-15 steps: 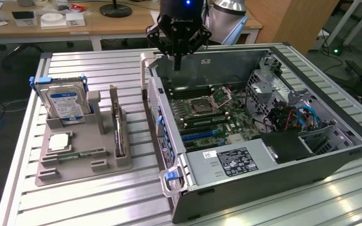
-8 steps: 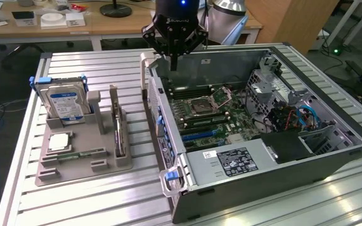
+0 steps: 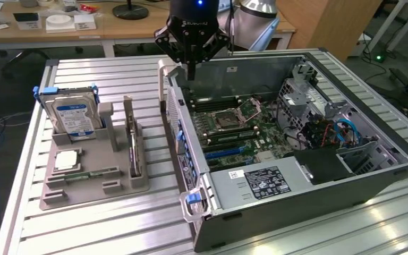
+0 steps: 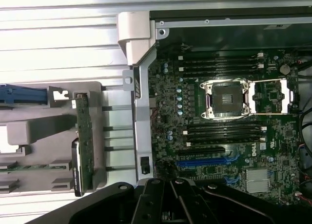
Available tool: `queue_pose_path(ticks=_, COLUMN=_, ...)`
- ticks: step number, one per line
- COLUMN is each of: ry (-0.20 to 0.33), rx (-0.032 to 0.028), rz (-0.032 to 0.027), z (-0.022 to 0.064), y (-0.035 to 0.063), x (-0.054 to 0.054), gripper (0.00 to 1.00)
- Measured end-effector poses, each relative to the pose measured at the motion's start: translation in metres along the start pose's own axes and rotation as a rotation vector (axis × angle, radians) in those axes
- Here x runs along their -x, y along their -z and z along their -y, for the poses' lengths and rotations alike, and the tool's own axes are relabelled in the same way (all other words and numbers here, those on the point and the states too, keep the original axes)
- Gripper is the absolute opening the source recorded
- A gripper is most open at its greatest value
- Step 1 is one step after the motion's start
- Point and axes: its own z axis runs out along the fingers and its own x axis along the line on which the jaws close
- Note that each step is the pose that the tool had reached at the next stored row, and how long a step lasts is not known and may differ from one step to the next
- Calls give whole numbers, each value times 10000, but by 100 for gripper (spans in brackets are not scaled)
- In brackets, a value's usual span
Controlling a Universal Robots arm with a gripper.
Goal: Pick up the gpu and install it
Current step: 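Reach for the gpu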
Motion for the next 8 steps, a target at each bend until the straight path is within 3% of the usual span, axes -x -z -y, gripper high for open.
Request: queue_pose_path(ticks=8, ry=1, rx=0, rz=0, z=7, y=2, x=-93, gripper=10)
